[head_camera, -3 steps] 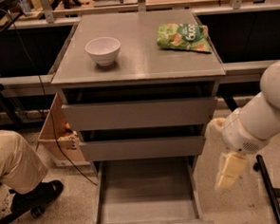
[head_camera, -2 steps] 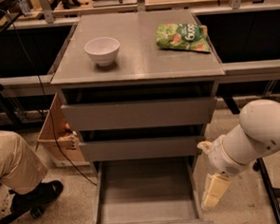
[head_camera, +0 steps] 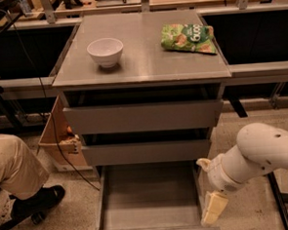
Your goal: Close bottom drawer
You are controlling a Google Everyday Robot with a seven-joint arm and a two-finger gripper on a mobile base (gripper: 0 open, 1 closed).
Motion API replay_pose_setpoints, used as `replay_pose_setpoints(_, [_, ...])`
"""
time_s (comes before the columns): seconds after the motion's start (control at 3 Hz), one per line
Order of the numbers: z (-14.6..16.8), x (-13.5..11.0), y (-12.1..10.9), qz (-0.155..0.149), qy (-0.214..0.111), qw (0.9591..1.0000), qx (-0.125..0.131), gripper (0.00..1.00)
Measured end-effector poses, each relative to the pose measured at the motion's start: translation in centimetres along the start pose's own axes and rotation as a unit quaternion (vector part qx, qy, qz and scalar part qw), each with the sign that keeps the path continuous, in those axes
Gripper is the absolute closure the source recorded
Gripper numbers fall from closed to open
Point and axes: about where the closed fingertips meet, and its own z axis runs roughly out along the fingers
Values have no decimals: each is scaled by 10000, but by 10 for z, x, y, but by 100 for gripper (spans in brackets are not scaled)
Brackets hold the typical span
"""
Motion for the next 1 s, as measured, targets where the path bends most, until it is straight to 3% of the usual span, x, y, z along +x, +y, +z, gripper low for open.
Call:
replay_pose_setpoints(0.33, [78,22,-5,-149,-314,9994,-83,0])
replay_pose_setpoints(0.67, [133,36,-12,-237,-544,9982,-109,0])
replay_pose_setpoints(1.0, [193,47,-20,-110,-723,9971,-199,0])
